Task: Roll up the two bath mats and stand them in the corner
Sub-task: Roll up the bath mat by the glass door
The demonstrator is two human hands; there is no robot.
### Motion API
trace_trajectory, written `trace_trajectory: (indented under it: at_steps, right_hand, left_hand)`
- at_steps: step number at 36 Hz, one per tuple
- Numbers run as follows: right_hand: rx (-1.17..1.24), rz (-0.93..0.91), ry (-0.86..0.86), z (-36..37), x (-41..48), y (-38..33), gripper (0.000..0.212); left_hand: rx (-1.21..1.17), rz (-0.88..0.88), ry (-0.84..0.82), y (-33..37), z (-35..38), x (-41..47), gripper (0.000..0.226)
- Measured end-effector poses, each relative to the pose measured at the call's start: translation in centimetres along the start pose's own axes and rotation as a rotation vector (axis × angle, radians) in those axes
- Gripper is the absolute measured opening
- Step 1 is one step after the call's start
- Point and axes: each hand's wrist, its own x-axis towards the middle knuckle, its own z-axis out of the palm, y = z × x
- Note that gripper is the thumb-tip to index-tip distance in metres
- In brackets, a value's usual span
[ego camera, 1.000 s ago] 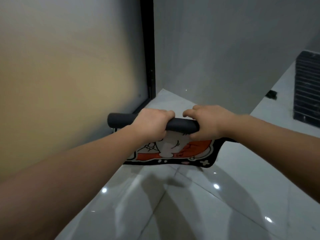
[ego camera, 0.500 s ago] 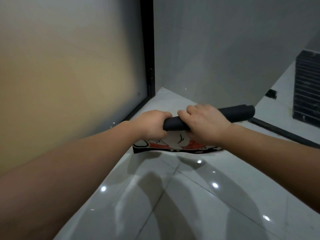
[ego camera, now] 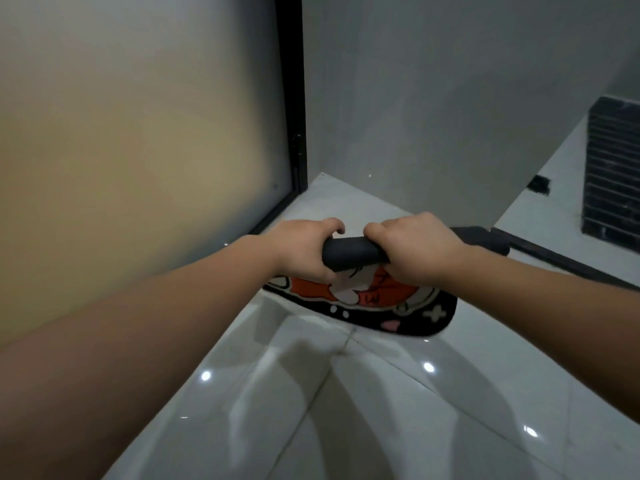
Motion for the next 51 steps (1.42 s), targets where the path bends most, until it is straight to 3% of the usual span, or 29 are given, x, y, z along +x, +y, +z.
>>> trace_trajectory:
  at_steps: [3,5,12,16,19,22,27,30,32,34,37,40,42,44,48,51]
  right_hand:
    - [-0.108,-0.099,0.158,0.5,-0.5,0.0,0.019]
    - [-0.126,-0.114,0.174,0.7,-0.6,0.0,0.021]
    - [0.305,0.107,-0.371,-0.6,0.1,1.2,0.070]
    - [0.564,0.179,-0.449,-0.2,0.1,1.6,0.052]
    - [0.479,0.191,-0.342,-0.2,0.0,1.1,0.034]
    - [0.154,0.106,-0.132,0.2,-0.3,0.7,0.029]
    - [-0.097,0.006,0.184,1.6,-0.8,0.4,0.025]
    - [-0.128,0.003,0.227,2.4,-1.0,0.3,0.029]
    - [-0.087,-0.006,0.178,2.2,-1.0,0.3,0.034]
    - [0.034,0.029,0.018,1.5,-0.6,0.5,0.043]
    - [0.297,0.133,-0.299,0.5,0.0,1.1,0.057]
    - [0.524,0.183,-0.411,0.6,0.1,1.5,0.053]
    - [0.573,0.198,-0.372,0.5,0.1,1.3,0.042]
    - [0.467,0.173,-0.292,0.5,0.1,1.0,0.032]
    - [-0.003,0.011,-0.004,1.4,-0.4,1.1,0.039]
    - [-0.147,-0.143,0.200,2.6,-0.6,1.8,0.040]
  left_hand:
    - [-0.158,-0.004,-0.052,-0.3,0.2,0.0,0.051]
    - [-0.170,0.001,-0.045,-0.2,0.3,0.0,0.035]
    - [0.176,0.101,0.182,0.0,0.6,-0.5,0.037]
    - [0.240,0.180,0.350,0.5,0.7,-0.4,0.034]
    - [0.229,0.180,0.357,0.2,0.6,-0.1,0.034]
    - [0.165,0.070,0.209,0.0,0.6,0.1,0.058]
    - [-0.021,-0.055,0.114,0.1,0.2,0.1,0.083]
    - [0.017,-0.045,0.110,0.2,0.2,0.1,0.062]
    - [0.079,-0.009,0.123,0.5,0.4,-0.1,0.040]
    - [0.170,0.030,0.171,0.7,0.7,-0.3,0.030]
    - [0.267,0.110,0.283,0.8,1.1,-0.5,0.029]
    - [0.307,0.170,0.422,1.0,1.3,-0.5,0.030]
    - [0.298,0.173,0.451,0.9,1.4,-0.3,0.031]
    - [0.267,0.156,0.394,0.6,1.4,0.1,0.035]
    - [0.074,0.035,0.098,0.3,0.9,0.3,0.049]
    - [-0.078,-0.020,-0.039,0.4,0.8,0.2,0.055]
